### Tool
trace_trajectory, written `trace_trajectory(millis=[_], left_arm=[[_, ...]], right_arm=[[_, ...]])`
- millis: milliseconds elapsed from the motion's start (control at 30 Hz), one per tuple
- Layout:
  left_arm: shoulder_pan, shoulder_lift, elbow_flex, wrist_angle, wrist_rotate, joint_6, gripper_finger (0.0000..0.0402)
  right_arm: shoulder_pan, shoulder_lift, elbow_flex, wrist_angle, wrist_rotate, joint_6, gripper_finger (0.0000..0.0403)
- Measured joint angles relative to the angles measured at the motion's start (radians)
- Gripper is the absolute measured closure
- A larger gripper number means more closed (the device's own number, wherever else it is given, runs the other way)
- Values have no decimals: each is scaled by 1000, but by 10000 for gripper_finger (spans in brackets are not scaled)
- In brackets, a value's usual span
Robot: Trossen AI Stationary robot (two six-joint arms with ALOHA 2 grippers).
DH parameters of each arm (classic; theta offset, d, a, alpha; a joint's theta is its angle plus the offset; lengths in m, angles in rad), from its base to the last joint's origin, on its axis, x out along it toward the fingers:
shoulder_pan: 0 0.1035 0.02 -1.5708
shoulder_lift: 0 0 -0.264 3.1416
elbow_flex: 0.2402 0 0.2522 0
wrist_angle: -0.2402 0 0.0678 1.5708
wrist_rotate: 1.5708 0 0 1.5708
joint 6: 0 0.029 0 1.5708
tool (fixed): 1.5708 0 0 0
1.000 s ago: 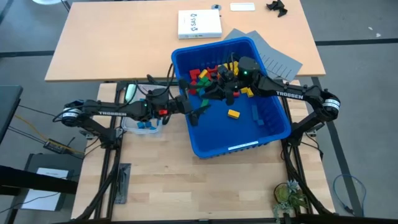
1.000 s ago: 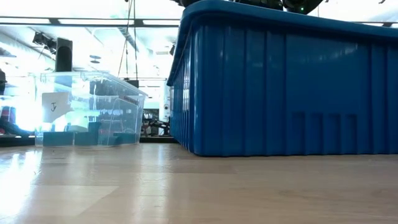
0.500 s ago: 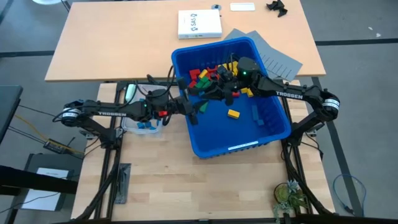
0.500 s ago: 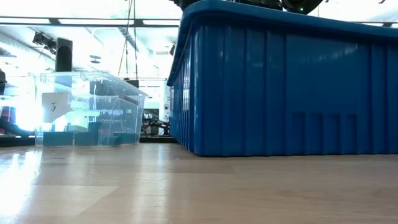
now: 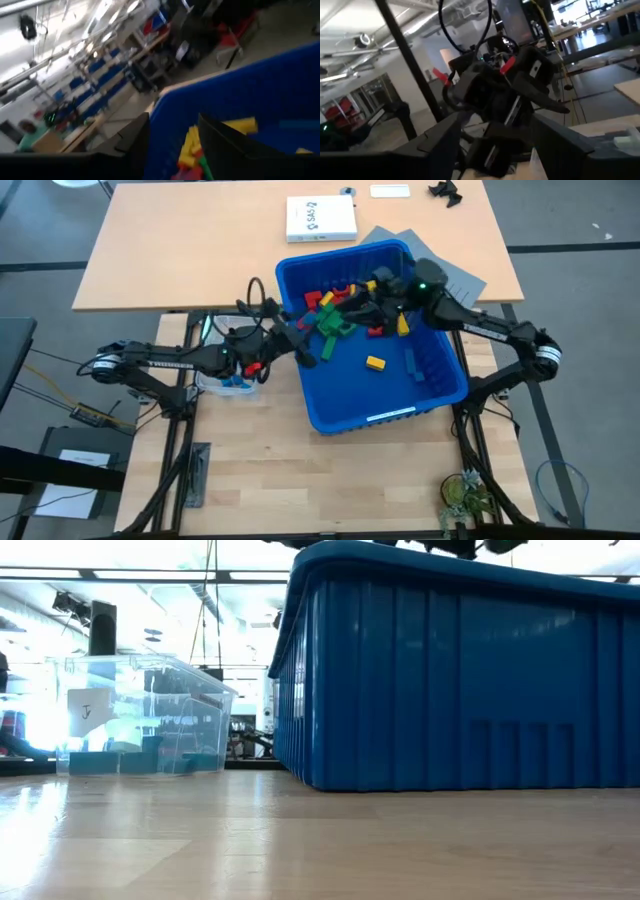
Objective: Sort blocks
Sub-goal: Put the blue block into the transparent bin
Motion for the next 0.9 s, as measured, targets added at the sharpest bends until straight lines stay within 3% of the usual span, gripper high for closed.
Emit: trace_trajectory(millis=[233, 533, 700, 900], left_arm=[[3, -54, 7, -379, -184, -205, 271], [12, -65, 9, -443, -186, -339, 278], [29, -65, 9, -458, -75, -438, 277], [69, -65, 9, -528, 67, -570, 242]], right_arm=[[-58, -115, -1, -4, -14, -45, 152], [-96, -121, -1, -206, 2, -181, 155], [-117, -75, -1, -505, 190, -401, 154], [-134, -11, -1, -859, 544, -656, 171]])
